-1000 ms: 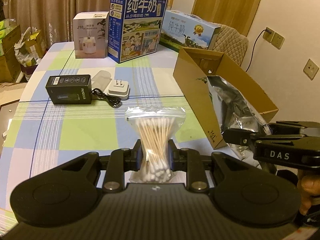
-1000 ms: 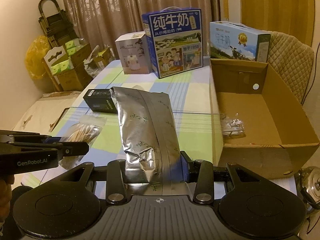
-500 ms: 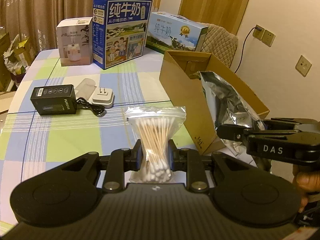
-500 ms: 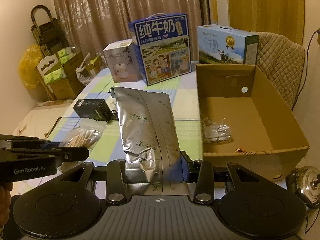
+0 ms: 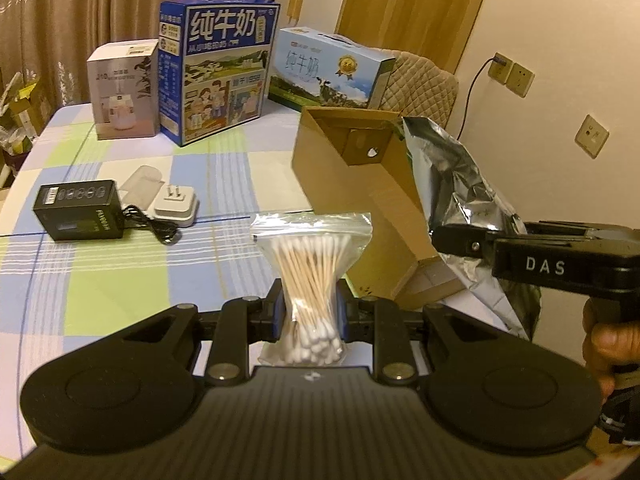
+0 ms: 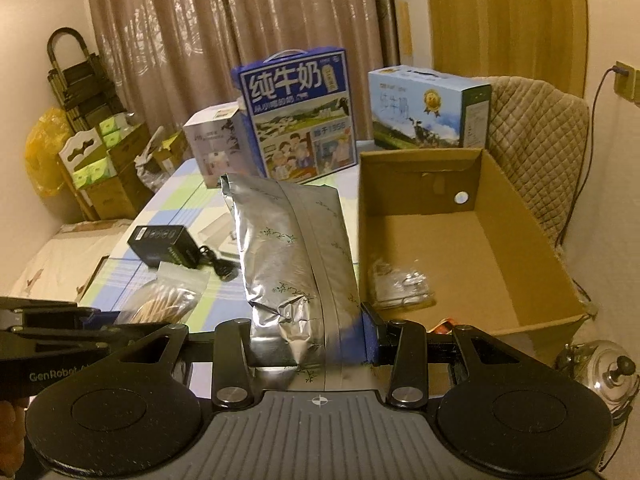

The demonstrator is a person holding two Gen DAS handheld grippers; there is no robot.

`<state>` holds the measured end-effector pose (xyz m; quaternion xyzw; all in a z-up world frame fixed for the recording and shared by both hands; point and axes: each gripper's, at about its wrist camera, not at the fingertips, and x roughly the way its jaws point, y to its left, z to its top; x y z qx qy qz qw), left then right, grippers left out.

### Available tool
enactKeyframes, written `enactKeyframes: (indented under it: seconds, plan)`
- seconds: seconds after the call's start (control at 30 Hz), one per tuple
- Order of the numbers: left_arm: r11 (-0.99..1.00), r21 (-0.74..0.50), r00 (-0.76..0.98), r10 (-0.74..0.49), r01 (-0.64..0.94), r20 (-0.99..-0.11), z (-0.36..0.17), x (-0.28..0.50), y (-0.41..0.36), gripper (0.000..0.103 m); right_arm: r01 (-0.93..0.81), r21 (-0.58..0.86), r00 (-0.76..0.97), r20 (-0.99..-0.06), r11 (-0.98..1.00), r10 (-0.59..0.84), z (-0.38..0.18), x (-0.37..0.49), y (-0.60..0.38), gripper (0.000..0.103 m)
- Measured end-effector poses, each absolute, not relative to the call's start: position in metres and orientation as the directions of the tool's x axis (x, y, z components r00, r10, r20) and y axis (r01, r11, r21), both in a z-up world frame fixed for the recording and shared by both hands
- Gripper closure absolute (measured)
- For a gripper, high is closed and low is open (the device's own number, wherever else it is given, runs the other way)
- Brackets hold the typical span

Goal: Organize objects
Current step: 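Carry the foil bag and cotton swabs over the cardboard box with both tools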

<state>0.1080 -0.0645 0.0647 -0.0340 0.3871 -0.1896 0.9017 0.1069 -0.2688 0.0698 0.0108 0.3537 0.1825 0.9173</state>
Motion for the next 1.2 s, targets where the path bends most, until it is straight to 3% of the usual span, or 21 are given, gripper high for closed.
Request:
enactKeyframes:
  seconds: [1.2]
  plan:
    - [0.862, -0.253, 0.572, -0.486, 0.440, -0.660, 0.071, 0.188, -0.187, 0.083, -0.188, 0.093, 0.734, -0.648, 0.978, 0.202, 0.083, 0.184, -0.377, 0.065]
